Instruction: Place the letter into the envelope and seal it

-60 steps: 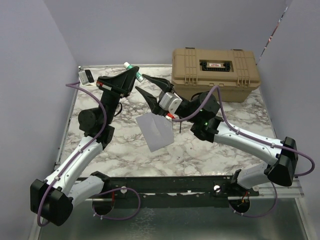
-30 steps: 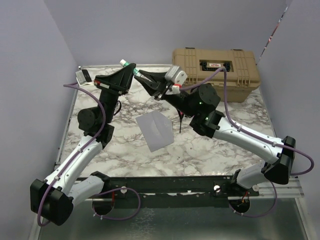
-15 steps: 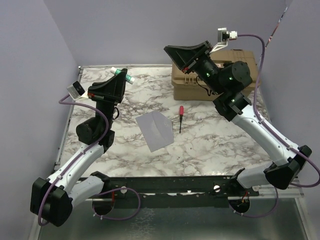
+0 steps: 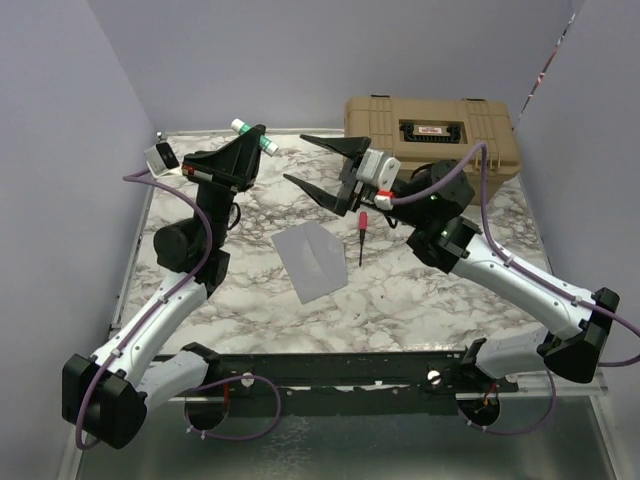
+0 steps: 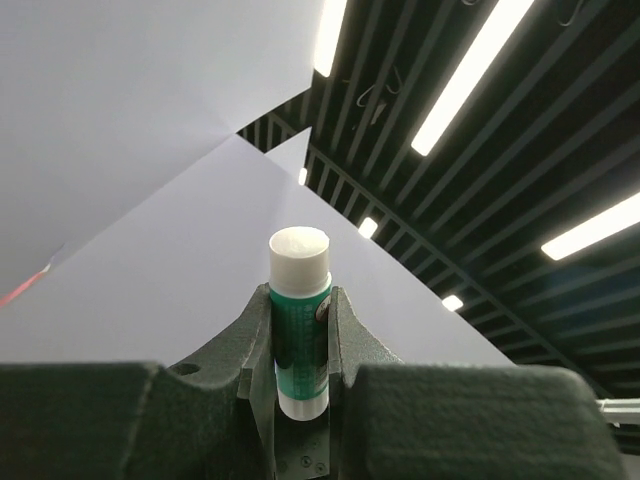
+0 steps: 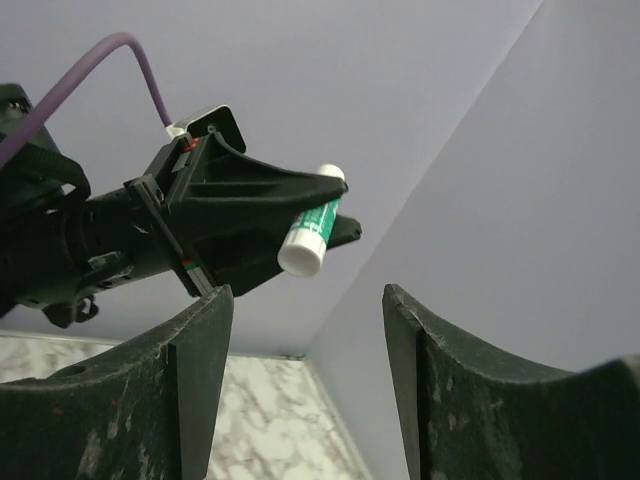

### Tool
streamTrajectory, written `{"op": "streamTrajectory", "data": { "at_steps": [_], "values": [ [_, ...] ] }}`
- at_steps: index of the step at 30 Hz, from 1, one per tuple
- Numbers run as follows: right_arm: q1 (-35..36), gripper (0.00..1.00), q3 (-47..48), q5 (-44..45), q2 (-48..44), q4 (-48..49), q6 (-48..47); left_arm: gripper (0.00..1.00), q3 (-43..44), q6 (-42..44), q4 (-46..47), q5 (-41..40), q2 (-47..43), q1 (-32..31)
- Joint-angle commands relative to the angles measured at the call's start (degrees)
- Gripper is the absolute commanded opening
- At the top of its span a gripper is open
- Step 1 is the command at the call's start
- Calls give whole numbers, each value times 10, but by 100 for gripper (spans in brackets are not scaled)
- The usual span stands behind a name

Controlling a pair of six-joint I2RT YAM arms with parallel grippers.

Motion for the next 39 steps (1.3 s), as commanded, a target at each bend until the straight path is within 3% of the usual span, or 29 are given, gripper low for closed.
{"op": "streamTrajectory", "data": {
  "at_steps": [1,10,19,23,27,30,34,39],
  "values": [
    [24,63,-1,59,16,8,-227,0,28,-15,-85,19,-11,0],
    [64,48,29,128,61,-9,-346,0,44,-24,-154,23,-22,-5],
    [75,32,54,163,75,4,-316,0,43,-20,-176,18,-26,-7],
    [78,31,48,167,74,6,-308,0,44,-18,-179,18,-25,-7],
    [78,17,55,180,78,6,-284,0,46,-13,-179,20,-24,-7],
    [78,2,54,189,73,23,-226,0,43,0,-178,21,-25,-7],
    [77,0,80,221,40,24,-13,0,39,66,-179,26,-34,-8],
    [69,0,150,270,12,-52,202,0,29,173,-153,35,-46,-9]
  ]
}}
